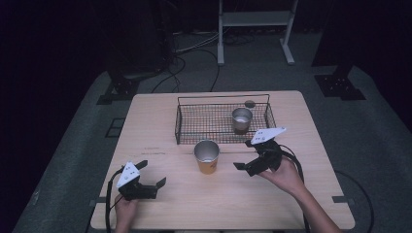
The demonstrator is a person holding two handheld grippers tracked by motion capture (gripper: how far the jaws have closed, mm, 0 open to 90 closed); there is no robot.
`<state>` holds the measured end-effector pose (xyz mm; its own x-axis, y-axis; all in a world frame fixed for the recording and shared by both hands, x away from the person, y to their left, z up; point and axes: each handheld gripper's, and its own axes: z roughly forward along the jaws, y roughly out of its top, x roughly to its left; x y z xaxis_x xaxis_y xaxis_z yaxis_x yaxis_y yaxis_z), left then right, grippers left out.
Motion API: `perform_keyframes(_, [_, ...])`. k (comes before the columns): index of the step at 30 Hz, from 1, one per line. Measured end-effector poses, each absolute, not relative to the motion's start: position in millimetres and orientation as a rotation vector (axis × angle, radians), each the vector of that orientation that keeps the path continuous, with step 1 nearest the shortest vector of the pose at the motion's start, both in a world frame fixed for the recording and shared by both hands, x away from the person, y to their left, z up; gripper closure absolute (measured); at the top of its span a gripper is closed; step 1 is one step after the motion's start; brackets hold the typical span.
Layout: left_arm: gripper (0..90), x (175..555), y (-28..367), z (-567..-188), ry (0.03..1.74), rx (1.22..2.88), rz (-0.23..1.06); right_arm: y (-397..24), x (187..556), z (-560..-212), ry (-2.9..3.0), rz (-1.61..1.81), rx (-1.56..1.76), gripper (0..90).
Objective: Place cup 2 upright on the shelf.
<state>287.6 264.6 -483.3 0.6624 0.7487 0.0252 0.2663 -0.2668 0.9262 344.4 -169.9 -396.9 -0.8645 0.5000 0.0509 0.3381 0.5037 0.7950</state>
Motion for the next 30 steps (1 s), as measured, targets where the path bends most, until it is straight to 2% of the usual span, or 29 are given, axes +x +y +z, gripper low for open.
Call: perform_keyframes(30, [0.0,288,265,-483,0.809,1.828,0.576,-137,343,-410,2.625,1.271,0.673,7.0])
